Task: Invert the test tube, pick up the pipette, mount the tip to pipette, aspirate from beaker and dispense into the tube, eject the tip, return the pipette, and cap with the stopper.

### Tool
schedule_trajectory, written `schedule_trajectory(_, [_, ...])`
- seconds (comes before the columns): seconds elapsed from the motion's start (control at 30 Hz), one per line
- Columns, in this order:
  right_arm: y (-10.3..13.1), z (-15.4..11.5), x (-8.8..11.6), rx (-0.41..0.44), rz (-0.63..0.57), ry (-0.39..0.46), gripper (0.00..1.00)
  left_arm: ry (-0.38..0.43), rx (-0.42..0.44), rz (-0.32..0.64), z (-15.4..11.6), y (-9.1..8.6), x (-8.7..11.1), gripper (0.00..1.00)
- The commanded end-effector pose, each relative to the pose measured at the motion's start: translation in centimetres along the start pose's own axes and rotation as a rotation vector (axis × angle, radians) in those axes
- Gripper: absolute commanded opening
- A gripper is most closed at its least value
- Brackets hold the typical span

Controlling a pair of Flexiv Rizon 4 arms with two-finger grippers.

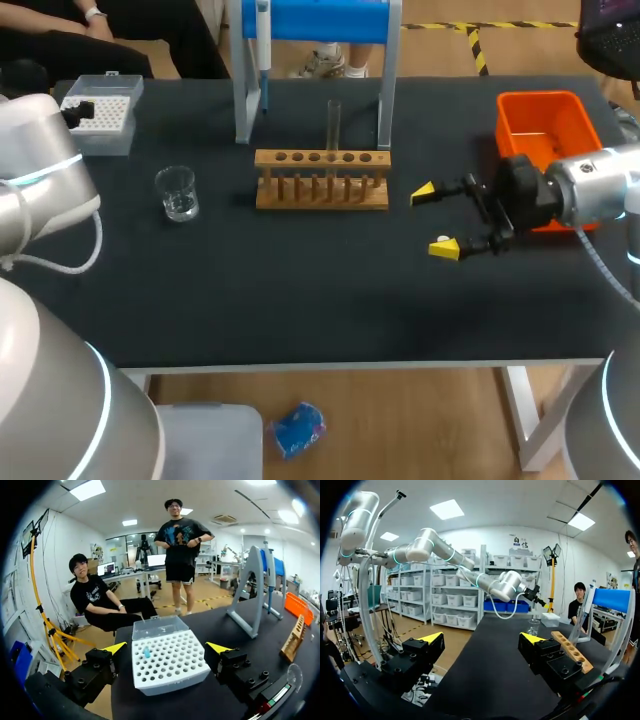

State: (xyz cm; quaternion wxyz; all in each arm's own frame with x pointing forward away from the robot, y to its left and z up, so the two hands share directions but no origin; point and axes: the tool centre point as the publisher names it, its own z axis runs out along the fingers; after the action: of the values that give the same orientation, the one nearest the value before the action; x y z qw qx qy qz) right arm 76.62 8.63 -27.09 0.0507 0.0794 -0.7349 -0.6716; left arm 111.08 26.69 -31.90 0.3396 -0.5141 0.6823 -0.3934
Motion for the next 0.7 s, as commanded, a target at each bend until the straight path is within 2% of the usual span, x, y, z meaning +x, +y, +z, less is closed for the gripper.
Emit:
schedule_trajectory(0.03, [-0.02,0.04,0.04,0.001,-0.001,-0.002,1.00,-0.013,-0.016,0.001,1.50,0.12,-0.05,1.00])
schedule_trajectory(0.53, [-0.02,0.04,0.04,0.001,-0.001,-0.002,1.00,-0.013,-0.016,0.001,1.50,0.12,-0.05,1.00])
schedule_trajectory(0.7, [-0.02,0.04,0.04,0.001,-0.001,-0.002,1.00,-0.011,-0.022,-0.009,2.34,0.49,-0.48,1.00])
